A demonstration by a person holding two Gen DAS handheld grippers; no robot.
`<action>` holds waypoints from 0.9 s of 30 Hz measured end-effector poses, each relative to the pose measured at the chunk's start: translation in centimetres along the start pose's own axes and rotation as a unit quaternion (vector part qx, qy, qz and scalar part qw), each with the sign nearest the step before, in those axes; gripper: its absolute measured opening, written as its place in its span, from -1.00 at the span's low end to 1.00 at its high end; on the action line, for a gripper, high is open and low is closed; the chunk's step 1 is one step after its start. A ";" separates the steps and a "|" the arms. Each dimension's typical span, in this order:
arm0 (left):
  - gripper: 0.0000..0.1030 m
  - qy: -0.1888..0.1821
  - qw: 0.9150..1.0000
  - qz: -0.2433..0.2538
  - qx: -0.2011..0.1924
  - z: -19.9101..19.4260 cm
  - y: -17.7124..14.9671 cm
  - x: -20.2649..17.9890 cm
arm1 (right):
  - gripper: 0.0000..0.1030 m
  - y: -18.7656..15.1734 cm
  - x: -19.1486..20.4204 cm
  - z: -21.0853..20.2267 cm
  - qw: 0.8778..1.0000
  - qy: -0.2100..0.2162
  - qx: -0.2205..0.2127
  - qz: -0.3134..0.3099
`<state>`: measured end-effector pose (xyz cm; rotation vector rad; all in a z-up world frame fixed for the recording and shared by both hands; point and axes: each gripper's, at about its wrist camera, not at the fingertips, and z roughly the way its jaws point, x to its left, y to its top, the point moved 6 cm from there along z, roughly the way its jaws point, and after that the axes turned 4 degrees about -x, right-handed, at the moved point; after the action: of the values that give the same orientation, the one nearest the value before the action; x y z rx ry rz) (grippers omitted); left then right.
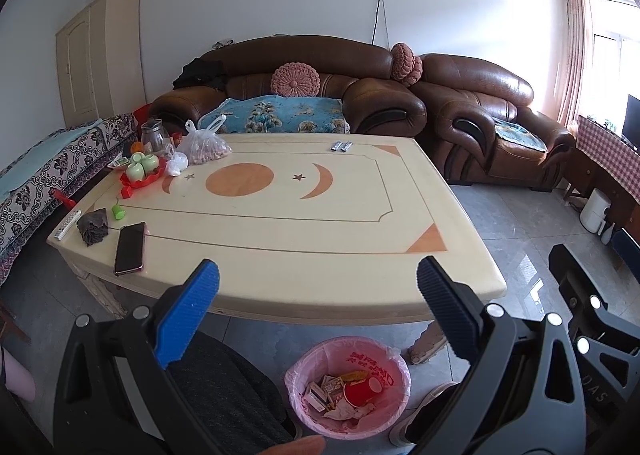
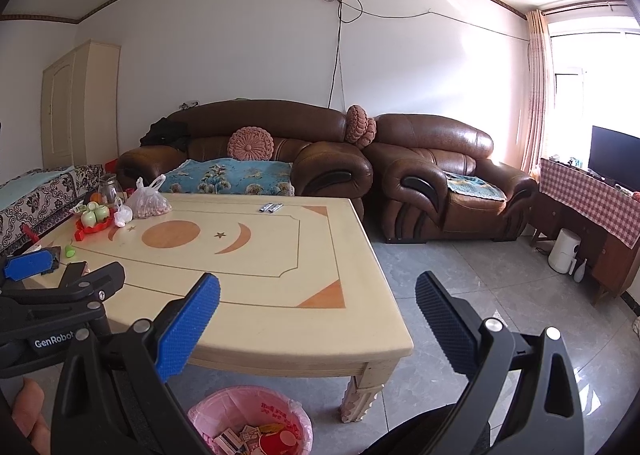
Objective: Collect trash
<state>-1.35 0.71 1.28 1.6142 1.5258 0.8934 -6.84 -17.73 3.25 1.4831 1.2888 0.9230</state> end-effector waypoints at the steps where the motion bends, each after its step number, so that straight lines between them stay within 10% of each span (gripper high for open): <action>1: 0.88 0.001 1.000 -0.001 0.000 0.0 0.0 0.0 | 0.86 0.0 0.0 0.0 1.000 -0.001 -0.001 0.001; 27: 0.88 -0.001 1.000 0.000 -0.003 -0.1 0.1 0.3 | 0.86 0.1 0.3 -0.5 1.000 0.002 -0.005 -0.004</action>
<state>-1.40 1.01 1.39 1.6107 1.5210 0.8957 -7.22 -17.40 3.49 1.4688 1.2893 0.9260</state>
